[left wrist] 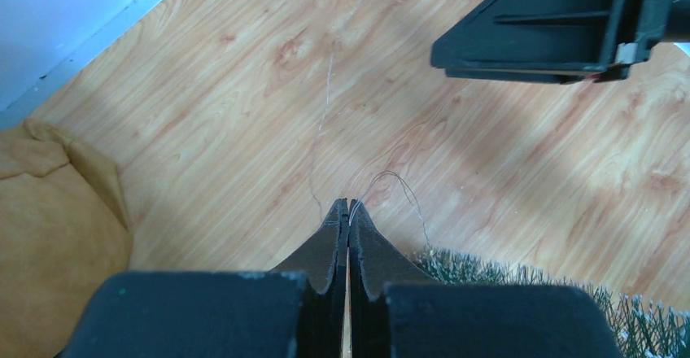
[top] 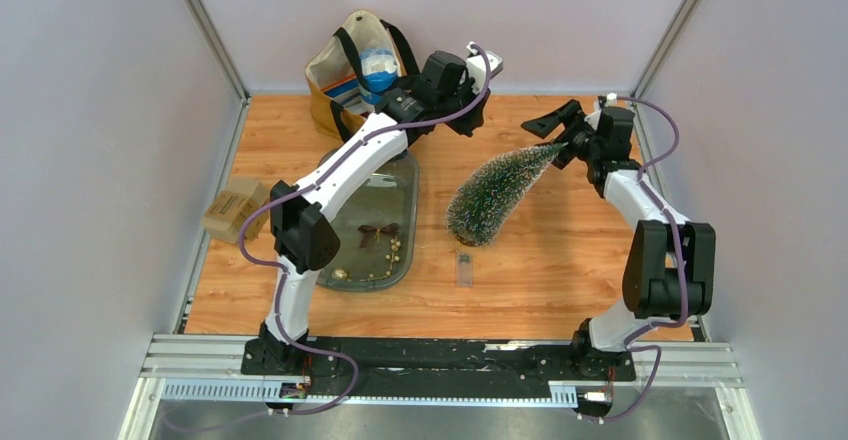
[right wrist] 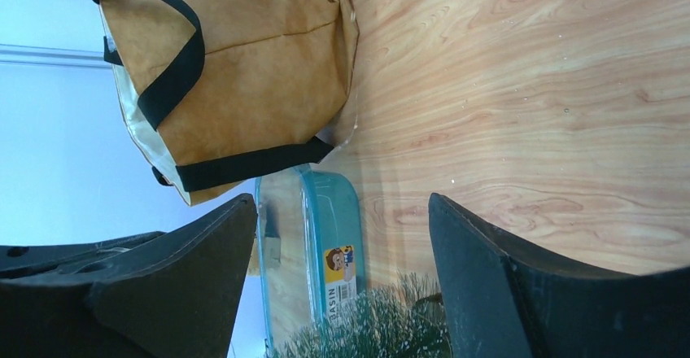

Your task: Decorate the small christmas tree

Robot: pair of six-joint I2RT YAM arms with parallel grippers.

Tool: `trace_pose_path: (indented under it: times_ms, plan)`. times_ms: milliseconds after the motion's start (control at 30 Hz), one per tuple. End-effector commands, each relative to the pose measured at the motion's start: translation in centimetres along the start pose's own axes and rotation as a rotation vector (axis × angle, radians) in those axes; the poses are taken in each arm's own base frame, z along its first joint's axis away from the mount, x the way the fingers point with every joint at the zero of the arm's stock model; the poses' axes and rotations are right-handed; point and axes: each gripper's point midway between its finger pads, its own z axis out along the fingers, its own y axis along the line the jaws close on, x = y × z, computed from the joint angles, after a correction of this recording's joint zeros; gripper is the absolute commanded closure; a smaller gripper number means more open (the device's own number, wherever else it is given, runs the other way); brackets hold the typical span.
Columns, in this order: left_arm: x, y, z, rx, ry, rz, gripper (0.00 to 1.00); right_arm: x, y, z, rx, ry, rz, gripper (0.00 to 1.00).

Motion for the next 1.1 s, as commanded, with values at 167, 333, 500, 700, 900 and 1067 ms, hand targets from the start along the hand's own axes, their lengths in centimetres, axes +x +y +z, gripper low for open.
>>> trace_pose_path:
  times_ms: [167, 333, 500, 700, 900, 1067]
  plan:
    - [-2.2, -1.2, 0.9, 0.075, -0.056, -0.045, 1.00, -1.7, 1.5, 3.1, -0.087, -0.059, 0.001, 0.19]
    - [-1.9, -1.7, 1.5, 0.105, -0.053, -0.060, 1.00, -1.8, 1.2, 5.2, -0.122, -0.071, 0.043, 0.19]
    - [-1.6, -2.0, 1.9, 0.125, -0.047, -0.073, 1.00, -1.3, 1.8, 7.2, -0.139, -0.081, 0.039, 0.19]
    - [-1.5, -2.0, 2.3, 0.134, -0.045, -0.075, 1.00, -1.0, 2.0, 9.7, -0.141, -0.066, 0.053, 0.24]
    - [-1.3, -1.9, 2.5, 0.128, -0.042, -0.079, 1.00, -0.6, 2.0, 9.8, -0.157, -0.078, 0.079, 0.63]
    - [-1.2, -1.9, 2.4, 0.130, -0.036, -0.079, 1.00, -0.7, 1.2, 8.5, -0.088, -0.122, 0.029, 0.96]
